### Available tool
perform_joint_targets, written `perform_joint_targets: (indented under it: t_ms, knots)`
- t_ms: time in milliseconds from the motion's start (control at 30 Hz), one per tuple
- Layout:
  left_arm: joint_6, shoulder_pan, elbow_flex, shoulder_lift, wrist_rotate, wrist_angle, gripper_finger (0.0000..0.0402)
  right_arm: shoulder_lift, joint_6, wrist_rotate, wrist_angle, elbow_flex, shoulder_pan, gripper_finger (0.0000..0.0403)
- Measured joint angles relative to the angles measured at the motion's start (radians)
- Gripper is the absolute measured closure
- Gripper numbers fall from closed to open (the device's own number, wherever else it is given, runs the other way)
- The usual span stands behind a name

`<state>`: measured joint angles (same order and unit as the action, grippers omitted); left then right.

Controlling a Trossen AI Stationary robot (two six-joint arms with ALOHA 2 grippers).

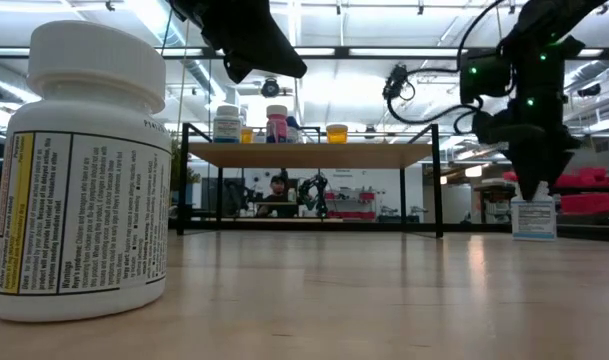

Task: Pick and place medicine bottles onto shelf by color
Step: Put the white blue pill bottle on the shelf

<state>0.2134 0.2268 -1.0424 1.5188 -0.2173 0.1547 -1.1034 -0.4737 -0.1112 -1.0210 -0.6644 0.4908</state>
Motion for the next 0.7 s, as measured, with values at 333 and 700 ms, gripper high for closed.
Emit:
perform_joint_targets:
  t_ms: [333, 700]
  knots:
    - [0.001, 0.000, 0.000, 0.000, 0.000, 0.000, 0.0389, 0.000, 0.001, 0.016, -0.010, -0.039, 0.000, 0.0143]
    - [0.003, 0.000, 0.000, 0.000, 0.000, 0.000, 0.0380, 0.000, 0.004, 0.030, -0.028, -0.039, 0.000, 0.0167]
